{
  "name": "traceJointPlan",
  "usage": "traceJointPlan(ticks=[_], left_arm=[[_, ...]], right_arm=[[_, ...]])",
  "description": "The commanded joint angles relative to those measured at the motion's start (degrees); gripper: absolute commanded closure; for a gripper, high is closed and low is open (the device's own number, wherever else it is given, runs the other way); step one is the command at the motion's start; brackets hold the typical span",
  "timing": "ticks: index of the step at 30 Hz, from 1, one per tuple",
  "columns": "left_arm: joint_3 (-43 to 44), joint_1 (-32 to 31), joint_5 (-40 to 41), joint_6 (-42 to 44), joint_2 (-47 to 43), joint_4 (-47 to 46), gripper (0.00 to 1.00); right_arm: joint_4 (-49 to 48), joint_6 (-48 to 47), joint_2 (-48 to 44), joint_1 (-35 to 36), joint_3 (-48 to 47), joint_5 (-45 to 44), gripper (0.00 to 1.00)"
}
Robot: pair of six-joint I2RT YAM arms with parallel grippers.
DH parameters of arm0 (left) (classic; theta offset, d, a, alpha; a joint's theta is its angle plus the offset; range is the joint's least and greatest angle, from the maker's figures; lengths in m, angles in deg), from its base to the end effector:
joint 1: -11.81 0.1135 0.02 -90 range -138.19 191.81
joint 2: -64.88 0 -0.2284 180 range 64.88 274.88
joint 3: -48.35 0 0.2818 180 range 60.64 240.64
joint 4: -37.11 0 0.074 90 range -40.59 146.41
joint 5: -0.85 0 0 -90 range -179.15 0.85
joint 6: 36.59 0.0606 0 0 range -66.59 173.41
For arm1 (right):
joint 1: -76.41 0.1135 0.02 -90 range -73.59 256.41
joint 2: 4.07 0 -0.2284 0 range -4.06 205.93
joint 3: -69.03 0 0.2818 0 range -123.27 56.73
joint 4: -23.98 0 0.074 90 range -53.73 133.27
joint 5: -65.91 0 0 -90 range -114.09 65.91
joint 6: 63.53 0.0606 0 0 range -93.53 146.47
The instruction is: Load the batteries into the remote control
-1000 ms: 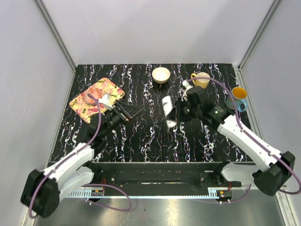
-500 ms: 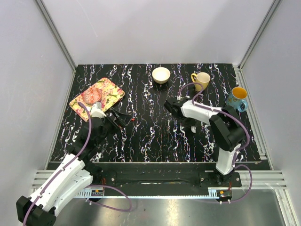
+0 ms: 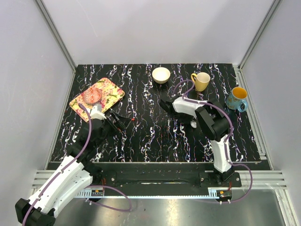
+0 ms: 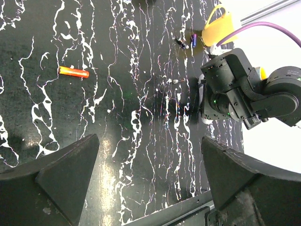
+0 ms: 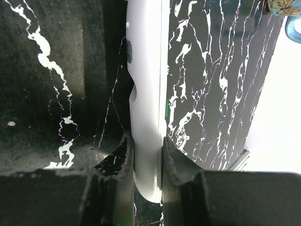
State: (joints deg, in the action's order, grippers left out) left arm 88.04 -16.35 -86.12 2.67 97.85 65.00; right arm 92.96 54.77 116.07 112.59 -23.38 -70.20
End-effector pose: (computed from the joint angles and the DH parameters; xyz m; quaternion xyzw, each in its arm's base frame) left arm 0.2075 -0.1075 0.2222 -0.1761 0.8058 -0.3422 0.4501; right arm 0.3249 0.1835 0.0647 -0.0860 0.9148 -0.3594 0.1630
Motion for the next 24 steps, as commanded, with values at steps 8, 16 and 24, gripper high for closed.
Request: traceJointPlan(ticks=[8, 16, 24], left_arm=[[0.46, -0.31, 0.32, 1.08, 0.95, -1.27, 0.06], [0.2, -0.31, -0.48, 0.38, 1.75, -1.88, 0.06], [-0.24, -0.4, -1.18, 0.73, 1.66, -2.32, 0.05]], right_arm=[[-2.37, -4.12, -2.54, -0.24, 2.42, 9.01, 0.45], [-2.72, -3.16, -4.38, -0.15, 4.09, 11.82, 0.33], [-2.81, -2.89, -9.48, 3.27, 2.34, 17.62, 0.3]])
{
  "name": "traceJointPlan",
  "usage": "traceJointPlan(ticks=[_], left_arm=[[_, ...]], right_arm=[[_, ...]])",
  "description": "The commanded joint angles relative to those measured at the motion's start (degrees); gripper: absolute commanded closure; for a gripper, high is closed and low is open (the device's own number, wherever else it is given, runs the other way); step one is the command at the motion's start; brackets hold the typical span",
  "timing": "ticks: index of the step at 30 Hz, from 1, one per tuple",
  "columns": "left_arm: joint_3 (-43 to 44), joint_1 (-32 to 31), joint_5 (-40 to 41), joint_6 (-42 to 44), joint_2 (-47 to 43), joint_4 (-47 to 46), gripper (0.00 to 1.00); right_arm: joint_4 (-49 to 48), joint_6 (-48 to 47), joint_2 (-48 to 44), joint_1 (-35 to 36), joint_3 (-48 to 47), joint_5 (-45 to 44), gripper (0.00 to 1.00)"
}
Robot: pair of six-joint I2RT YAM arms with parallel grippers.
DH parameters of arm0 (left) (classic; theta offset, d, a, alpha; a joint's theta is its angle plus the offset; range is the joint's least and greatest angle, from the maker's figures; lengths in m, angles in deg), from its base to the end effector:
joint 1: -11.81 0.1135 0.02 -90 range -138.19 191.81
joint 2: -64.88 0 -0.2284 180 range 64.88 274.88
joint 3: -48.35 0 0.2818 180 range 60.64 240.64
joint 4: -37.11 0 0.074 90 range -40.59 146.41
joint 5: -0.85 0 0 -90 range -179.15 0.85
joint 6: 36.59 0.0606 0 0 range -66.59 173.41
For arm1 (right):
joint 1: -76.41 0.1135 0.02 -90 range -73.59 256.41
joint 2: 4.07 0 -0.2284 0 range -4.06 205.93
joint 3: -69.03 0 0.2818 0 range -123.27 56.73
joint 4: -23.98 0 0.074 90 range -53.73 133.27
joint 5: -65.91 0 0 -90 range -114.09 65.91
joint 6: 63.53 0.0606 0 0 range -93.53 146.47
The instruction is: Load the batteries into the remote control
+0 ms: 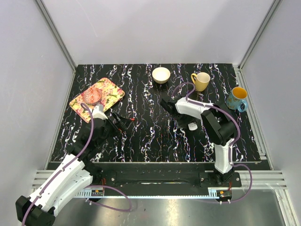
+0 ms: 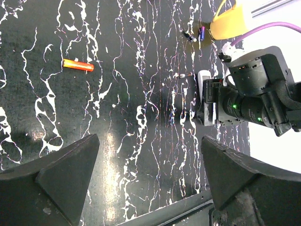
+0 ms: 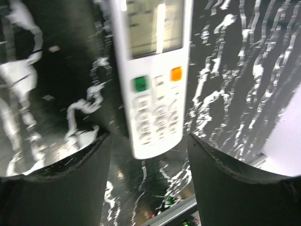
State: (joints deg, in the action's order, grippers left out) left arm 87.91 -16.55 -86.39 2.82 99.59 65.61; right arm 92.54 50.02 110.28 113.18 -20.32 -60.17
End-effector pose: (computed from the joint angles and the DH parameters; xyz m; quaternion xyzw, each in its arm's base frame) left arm 0.2093 -0.1097 0.2134 -0.1742 0.8185 -0.3322 0.4351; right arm 0.3113 0.1881 0.0797 -0.1190 0.9430 -0.2825 0.1300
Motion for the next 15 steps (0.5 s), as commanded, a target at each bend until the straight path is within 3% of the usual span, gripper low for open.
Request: traceJointPlan(ticks=[1, 6, 9, 12, 15], left_arm=[[-0.02, -0.21, -0.92, 0.75, -0.09, -3.02, 0.05], [0.59, -0.21, -0.22, 1.19, 1.22, -2.32, 0.02], [1.65, -0.03, 1.36, 1.54, 3.06, -1.0, 0.01], [3.49, -0.03, 2.85, 2.16, 6.74, 0.92, 0.01], [6.04, -0.03, 4.09, 2.77, 10.88, 3.82, 0.01]], right_arm=[[-1.96, 2.11, -5.17, 3.38, -1.07, 9.08, 0.28], [-0.37, 3.43, -13.43, 4.53, -1.61, 15.05, 0.24], [-1.16, 3.96, -23.53, 4.62, 0.32, 15.77, 0.2], [-6.15, 4.13, -36.09, 4.53, 5.13, 14.55, 0.19], [-19.48, 3.08, -50.41, 4.36, 14.86, 11.23, 0.12]])
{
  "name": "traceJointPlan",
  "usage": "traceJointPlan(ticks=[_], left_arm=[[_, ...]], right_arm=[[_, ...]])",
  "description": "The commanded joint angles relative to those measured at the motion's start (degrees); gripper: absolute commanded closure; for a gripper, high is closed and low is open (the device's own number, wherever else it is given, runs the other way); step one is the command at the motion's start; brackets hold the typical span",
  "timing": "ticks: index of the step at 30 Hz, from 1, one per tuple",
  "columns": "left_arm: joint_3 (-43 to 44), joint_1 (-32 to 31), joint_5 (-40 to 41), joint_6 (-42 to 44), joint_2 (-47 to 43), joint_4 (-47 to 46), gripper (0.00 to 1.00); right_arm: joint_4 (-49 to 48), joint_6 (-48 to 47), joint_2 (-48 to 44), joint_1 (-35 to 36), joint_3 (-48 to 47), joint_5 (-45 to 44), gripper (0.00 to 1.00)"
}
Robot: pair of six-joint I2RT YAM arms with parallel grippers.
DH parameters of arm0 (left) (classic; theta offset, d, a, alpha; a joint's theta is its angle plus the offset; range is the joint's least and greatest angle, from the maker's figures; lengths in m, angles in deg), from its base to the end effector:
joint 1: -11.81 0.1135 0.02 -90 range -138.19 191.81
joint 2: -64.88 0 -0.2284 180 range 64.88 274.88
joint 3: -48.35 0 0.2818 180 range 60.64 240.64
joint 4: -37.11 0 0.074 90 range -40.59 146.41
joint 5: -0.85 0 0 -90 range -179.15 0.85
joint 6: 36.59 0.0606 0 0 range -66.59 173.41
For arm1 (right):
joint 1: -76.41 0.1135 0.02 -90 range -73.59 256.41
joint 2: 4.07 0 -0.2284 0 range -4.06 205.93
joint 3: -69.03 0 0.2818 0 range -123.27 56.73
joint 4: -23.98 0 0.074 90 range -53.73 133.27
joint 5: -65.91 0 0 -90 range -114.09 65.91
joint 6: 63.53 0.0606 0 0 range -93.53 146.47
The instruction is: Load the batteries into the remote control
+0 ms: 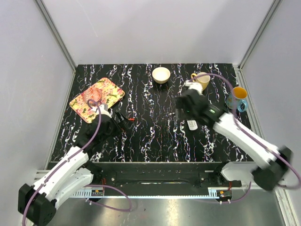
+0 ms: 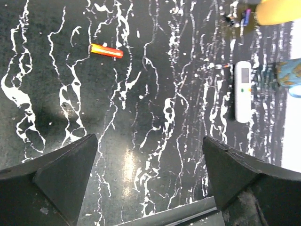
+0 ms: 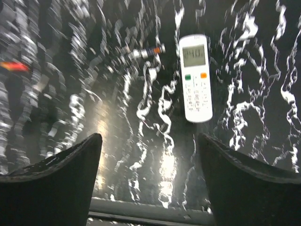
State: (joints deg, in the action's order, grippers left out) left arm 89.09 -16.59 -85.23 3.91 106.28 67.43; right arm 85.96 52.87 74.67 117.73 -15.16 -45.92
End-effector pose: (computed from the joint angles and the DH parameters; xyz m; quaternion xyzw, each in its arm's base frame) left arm 0.2181 -0.1132 0.1921 -0.1758 0.8520 -0.2863 0.4016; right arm 0.2610 0.1995 0.2556 -0.0680 0.9394 0.0070 0.3358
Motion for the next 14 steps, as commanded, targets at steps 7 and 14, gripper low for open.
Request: traceJointPlan(ticks=[7, 14], left_arm=[[9.69, 0.01, 6.7, 4.58, 7.11, 6.84, 0.01], [10.93, 0.1, 5.84, 8.27, 6.41, 7.11, 0.01]], right_arm=[[-19.11, -1.25, -28.29, -1.77, 20.39, -5.95, 0.0], [-21.47, 1.11, -30.22, -1.86, 23.03, -4.81, 0.0]])
